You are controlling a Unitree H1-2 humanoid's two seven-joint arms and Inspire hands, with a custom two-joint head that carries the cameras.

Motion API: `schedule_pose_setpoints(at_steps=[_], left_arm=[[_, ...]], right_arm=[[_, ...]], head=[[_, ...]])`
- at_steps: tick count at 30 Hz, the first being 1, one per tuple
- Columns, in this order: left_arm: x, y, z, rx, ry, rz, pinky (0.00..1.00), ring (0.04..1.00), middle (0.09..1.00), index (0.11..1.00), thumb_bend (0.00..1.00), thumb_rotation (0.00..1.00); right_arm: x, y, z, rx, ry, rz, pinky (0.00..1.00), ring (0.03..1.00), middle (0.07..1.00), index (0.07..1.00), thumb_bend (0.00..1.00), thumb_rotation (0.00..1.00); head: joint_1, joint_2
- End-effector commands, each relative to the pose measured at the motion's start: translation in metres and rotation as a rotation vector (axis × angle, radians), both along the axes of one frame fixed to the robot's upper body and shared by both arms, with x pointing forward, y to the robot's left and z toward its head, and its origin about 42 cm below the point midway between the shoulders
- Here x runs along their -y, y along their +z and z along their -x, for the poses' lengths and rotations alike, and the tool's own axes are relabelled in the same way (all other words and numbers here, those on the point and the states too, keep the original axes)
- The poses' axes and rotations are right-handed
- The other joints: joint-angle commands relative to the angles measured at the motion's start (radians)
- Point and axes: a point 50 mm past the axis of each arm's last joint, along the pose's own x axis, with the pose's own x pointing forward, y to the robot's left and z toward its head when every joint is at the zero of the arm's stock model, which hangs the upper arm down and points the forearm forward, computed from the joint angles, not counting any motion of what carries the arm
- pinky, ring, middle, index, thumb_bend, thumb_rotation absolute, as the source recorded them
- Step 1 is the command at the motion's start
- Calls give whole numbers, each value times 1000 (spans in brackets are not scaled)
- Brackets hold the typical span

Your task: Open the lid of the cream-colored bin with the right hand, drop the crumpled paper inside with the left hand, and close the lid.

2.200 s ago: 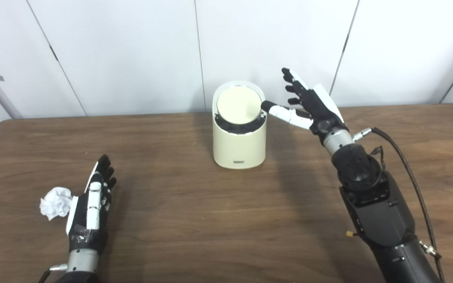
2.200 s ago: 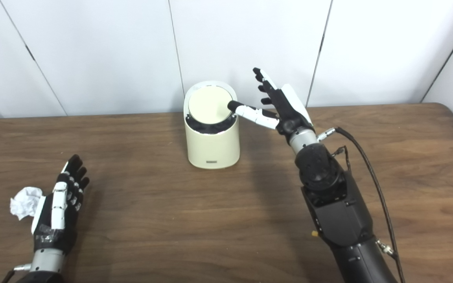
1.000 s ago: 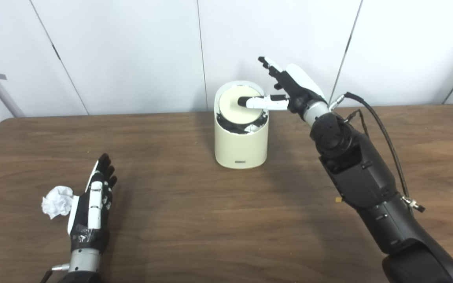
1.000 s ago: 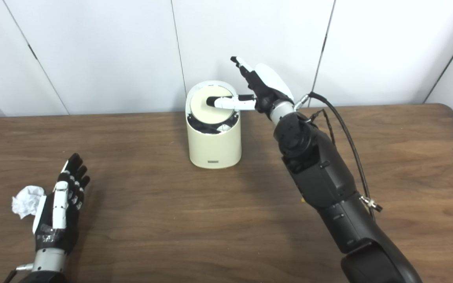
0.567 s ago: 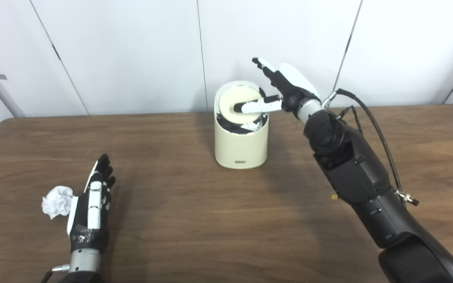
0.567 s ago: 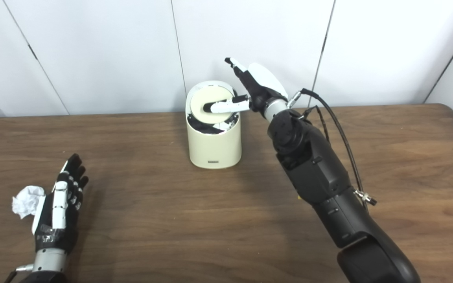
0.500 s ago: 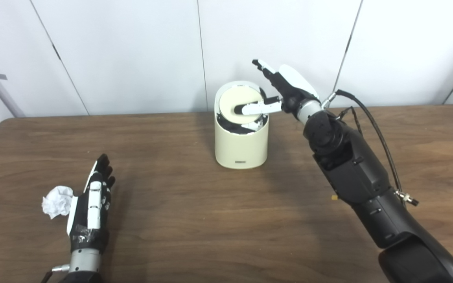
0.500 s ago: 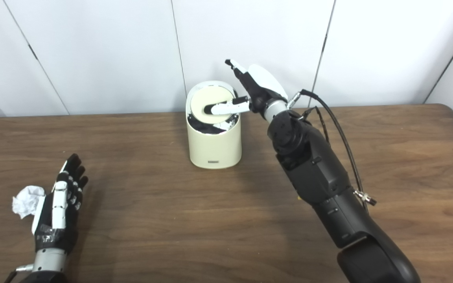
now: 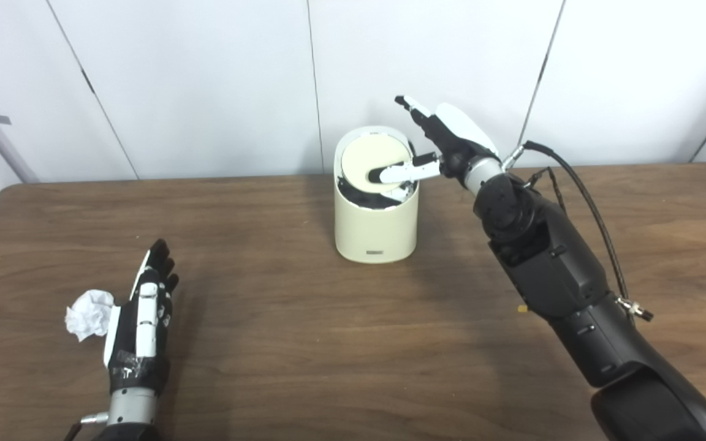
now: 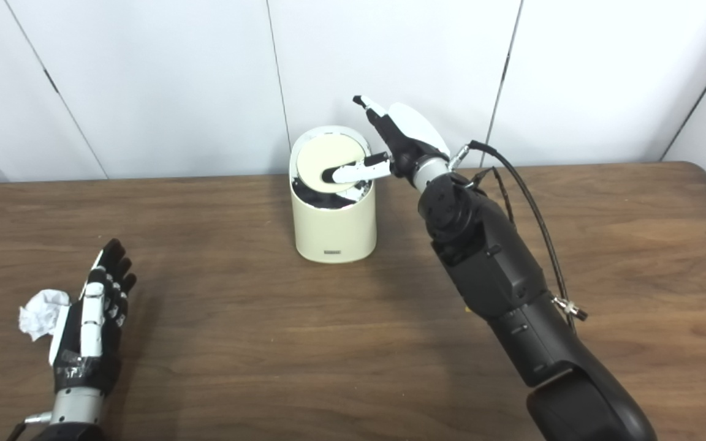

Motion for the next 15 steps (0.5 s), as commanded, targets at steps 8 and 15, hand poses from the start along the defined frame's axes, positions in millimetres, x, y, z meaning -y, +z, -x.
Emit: schedule_pose_setpoints(at_steps=[8,15], left_arm=[[10,-19,9,-41,-8,32,1000,1000,1000,983,380,934],[11,-19,10,-43,-5,27,1000,1000,1000,985,376,944]], right_arm=[[2,16,-4,64,-4,38,846,966,966,969,781,430],[2,6,-7,69,-2,81,847,973,962,963,782,404]], head=[[-4,6],[-2,8]])
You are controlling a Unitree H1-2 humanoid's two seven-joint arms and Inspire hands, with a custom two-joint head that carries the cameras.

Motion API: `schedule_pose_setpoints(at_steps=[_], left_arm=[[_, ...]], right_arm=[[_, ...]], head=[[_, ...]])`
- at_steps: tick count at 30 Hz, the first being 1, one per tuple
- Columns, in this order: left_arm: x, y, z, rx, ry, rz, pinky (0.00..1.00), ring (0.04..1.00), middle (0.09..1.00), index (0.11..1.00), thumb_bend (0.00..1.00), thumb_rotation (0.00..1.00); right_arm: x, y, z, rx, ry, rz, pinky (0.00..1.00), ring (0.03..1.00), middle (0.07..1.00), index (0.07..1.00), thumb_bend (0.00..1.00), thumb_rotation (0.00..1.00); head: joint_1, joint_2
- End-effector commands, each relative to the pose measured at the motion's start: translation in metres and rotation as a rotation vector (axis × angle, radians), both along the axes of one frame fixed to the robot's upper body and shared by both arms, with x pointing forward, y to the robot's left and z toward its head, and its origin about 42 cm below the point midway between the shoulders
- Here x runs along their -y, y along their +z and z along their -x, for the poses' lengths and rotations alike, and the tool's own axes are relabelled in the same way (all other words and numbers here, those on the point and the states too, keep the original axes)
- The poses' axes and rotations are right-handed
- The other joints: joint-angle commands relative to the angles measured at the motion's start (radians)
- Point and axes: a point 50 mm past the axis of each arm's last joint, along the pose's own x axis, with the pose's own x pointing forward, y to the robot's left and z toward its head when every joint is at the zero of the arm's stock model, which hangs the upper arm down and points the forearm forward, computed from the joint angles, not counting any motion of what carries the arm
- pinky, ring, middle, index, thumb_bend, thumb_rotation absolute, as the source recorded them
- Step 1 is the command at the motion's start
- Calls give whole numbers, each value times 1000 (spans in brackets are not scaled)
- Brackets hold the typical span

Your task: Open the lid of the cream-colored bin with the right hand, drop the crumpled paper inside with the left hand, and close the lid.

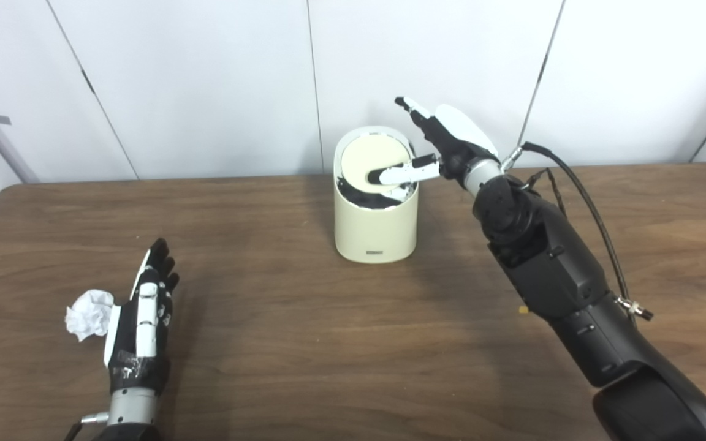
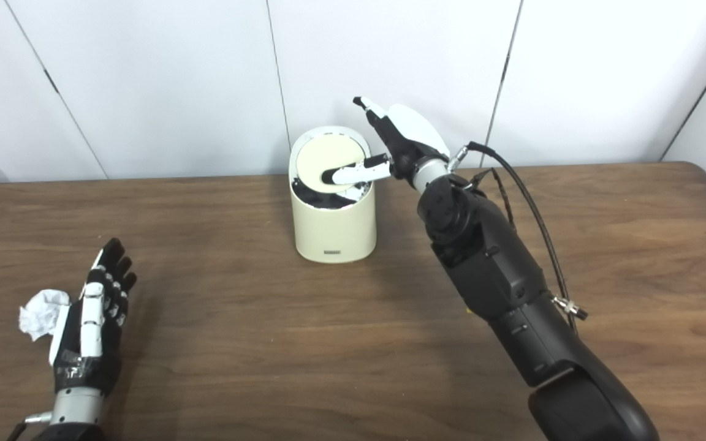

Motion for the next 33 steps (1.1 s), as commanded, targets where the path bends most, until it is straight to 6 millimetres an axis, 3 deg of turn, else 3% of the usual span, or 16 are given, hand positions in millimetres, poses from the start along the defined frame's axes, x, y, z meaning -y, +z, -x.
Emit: schedule_pose_setpoints(at_steps=[1,8,18,25,33], left_arm=[[11,-20,10,-50,-2,29,1000,1000,999,984,372,946],[12,-19,10,-48,2,33,1000,1000,998,984,386,933],[12,-19,9,-45,-1,32,1000,1000,999,982,395,932],[11,-21,9,-56,1,38,1000,1000,1000,980,374,932],[13,-23,10,-60,-2,33,1000,1000,993,975,365,912]], right_arm=[[3,10,-5,47,-1,51,859,976,963,963,782,403],[2,5,-5,57,12,121,936,983,964,961,771,405],[5,9,-5,54,4,34,905,981,964,958,747,424],[9,23,-2,88,-22,-78,843,947,957,960,704,611],[18,27,1,101,-35,-252,847,925,952,946,651,697]], head=[[-1,0],[1,-1],[2,-4],[-1,-4],[1,-6]])
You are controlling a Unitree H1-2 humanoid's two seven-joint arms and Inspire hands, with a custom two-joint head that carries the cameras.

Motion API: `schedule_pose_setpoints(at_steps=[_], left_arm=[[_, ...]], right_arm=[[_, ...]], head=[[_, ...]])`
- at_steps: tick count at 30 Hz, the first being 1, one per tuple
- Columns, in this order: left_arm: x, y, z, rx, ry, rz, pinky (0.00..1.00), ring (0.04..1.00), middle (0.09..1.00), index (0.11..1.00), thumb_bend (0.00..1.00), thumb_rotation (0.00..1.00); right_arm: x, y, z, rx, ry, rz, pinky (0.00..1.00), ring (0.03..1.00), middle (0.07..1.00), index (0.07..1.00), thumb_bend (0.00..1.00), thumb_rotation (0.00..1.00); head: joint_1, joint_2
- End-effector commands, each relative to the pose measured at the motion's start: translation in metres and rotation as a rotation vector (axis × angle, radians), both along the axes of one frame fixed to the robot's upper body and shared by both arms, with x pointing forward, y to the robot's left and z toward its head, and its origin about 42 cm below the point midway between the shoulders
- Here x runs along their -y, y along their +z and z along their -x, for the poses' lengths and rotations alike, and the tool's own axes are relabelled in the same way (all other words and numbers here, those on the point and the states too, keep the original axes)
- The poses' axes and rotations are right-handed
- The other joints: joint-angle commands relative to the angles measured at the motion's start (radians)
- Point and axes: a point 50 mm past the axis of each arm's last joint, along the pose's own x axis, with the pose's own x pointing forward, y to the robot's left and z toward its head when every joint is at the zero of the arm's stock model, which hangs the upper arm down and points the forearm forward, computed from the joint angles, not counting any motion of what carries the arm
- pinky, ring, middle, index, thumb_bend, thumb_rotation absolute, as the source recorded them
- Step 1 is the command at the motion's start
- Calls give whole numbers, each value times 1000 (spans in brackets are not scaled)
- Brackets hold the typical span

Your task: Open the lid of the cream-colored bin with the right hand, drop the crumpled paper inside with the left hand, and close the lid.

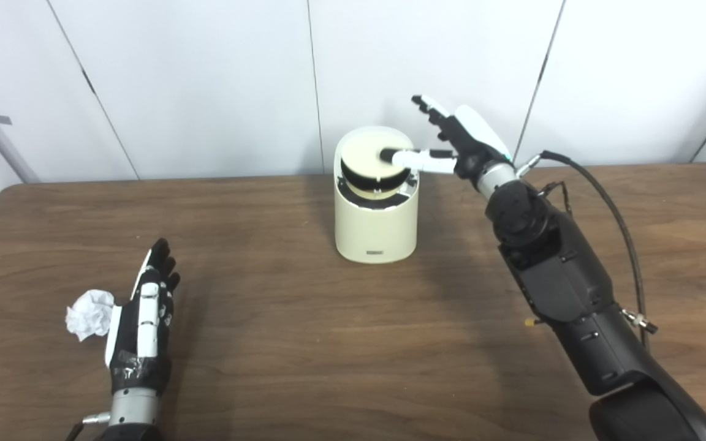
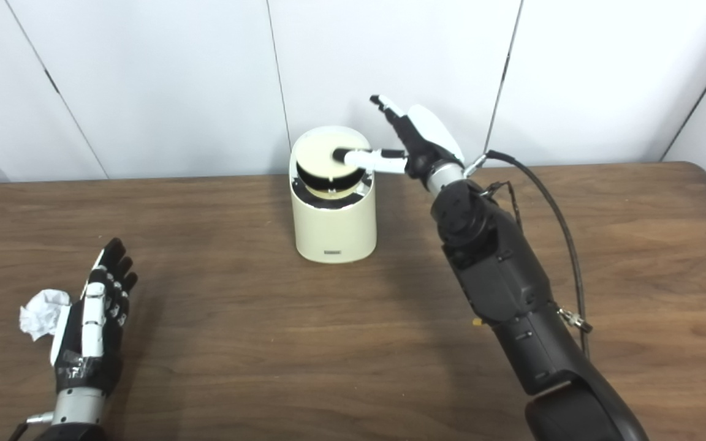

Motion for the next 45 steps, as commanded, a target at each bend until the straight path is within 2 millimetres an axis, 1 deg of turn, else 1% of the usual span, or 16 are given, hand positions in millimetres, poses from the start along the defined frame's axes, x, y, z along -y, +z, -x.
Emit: schedule_pose_setpoints(at_steps=[1,3,4,7,10,13,18,21,23,26,28,31,36,39,43,45], left_arm=[[12,-22,10,-62,-5,28,1000,1000,993,975,366,915],[12,-22,10,-62,-9,31,1000,1000,994,979,365,920],[12,-22,10,-64,-9,30,1000,1000,995,979,364,920],[12,-22,11,-67,-7,25,1000,995,987,970,353,922],[12,-22,11,-69,-8,22,1000,994,987,971,350,934],[12,-22,11,-68,-8,30,1000,994,989,974,350,920],[12,-22,11,-67,-10,27,1000,995,991,975,358,922],[10,-22,10,-66,-9,28,1000,995,990,977,359,925],[9,-22,10,-67,-14,27,1000,999,993,974,361,926],[9,-22,10,-67,-13,30,1000,1000,996,975,361,928],[9,-21,10,-67,-13,35,1000,1000,995,973,351,923],[9,-21,10,-69,-14,28,1000,1000,1000,981,353,936],[8,-20,10,-65,-15,36,1000,1000,1000,978,364,903],[8,-19,10,-65,-20,38,1000,1000,1000,981,361,899],[7,-20,10,-66,-18,27,1000,1000,998,977,371,907],[6,-20,10,-67,-17,30,1000,1000,997,977,384,895]], right_arm=[[-4,26,1,85,9,-68,841,922,952,946,649,703],[-2,26,2,78,9,-118,800,904,946,943,633,773],[0,26,4,75,9,-148,796,902,945,942,630,783],[6,26,9,64,-4,-199,829,909,944,939,603,896],[13,25,15,57,-19,-224,835,907,936,932,588,939],[21,23,19,58,-23,-233,842,904,929,920,572,949],[34,18,31,67,-32,-233,846,911,932,915,536,933],[41,13,37,63,-38,-226,860,922,942,925,540,956],[46,9,42,54,-49,-228,879,931,948,933,566,985],[49,6,48,35,-52,-270,926,936,943,925,608,999],[50,4,53,29,-40,-322,965,949,950,923,600,1000],[56,-1,57,17,-39,-395,991,958,965,938,580,1000],[66,-10,63,11,-42,-446,998,969,974,937,612,1000],[69,-14,68,5,-55,-477,1000,972,971,936,623,1000],[74,-20,75,-9,-55,-543,1000,983,964,935,590,1000],[77,-25,79,-16,-52,-570,1000,990,968,935,600,1000]], head=[[-1,1],[0,1],[0,1],[-2,3],[-4,4],[-5,5],[-9,6],[-13,7],[-20,7],[-25,8],[-27,9],[-30,10],[-35,13],[-36,14],[-36,14],[-36,16]])
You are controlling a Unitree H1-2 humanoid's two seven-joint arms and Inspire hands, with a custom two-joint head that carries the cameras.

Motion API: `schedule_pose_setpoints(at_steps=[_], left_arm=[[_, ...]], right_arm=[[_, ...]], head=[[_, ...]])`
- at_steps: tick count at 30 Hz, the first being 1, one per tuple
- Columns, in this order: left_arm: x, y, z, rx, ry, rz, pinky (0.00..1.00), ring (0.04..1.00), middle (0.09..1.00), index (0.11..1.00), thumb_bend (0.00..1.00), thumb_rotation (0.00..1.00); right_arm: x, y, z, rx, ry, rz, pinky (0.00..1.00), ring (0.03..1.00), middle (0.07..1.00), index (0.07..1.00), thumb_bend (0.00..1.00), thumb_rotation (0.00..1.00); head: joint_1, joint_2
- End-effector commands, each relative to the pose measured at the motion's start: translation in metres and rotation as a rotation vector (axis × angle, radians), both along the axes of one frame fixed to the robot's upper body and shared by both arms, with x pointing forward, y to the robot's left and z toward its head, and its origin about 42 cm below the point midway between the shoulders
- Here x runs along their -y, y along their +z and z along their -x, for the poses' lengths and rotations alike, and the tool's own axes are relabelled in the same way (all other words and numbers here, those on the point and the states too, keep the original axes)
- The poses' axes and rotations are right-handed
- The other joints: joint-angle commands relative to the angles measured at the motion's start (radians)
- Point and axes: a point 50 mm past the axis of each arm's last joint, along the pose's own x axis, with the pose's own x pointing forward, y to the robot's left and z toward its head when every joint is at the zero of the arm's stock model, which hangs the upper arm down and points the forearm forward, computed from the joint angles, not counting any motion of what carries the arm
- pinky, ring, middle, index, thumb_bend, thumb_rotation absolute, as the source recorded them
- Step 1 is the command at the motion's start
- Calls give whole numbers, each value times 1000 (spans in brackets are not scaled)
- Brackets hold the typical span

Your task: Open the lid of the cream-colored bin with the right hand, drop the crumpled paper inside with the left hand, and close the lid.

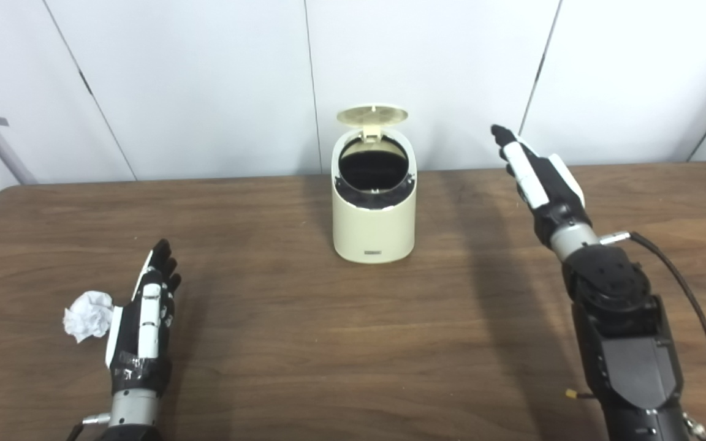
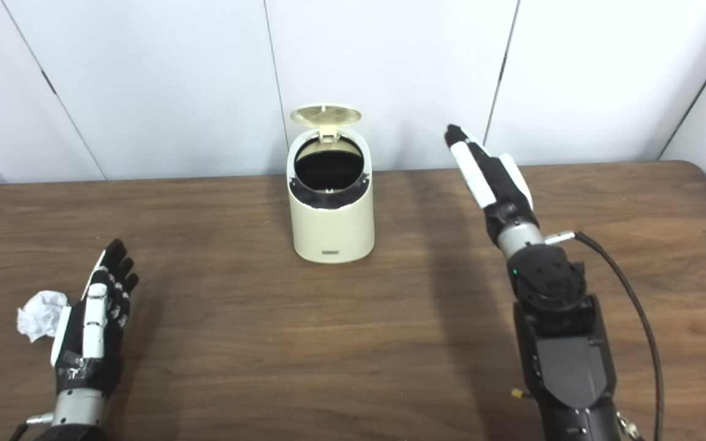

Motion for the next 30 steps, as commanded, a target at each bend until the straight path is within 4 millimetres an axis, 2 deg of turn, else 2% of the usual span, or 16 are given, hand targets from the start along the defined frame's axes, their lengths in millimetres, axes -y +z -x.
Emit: schedule_pose_setpoints(at_steps=[1,12,17,25,30], left_arm=[[6,-19,10,-63,-6,37,1000,1000,998,978,386,891],[2,-18,9,-64,-10,38,1000,1000,997,976,393,902],[2,-19,8,-63,-12,36,1000,1000,997,976,396,902],[2,-16,7,-59,-17,37,1000,1000,995,973,413,909],[1,-15,7,-56,-16,39,1000,1000,992,973,389,925]], right_arm=[[-2,22,0,91,12,-38,1000,990,967,934,609,1000],[7,2,17,103,14,-125,1000,992,978,951,593,1000],[12,-14,26,99,18,-179,1000,1000,991,961,590,1000],[9,-36,39,102,-23,-231,1000,994,975,940,569,1000],[9,-46,47,115,-35,-252,1000,990,976,938,566,1000]], head=[[-2,3],[-7,10],[-7,11],[-3,15],[-4,16]])
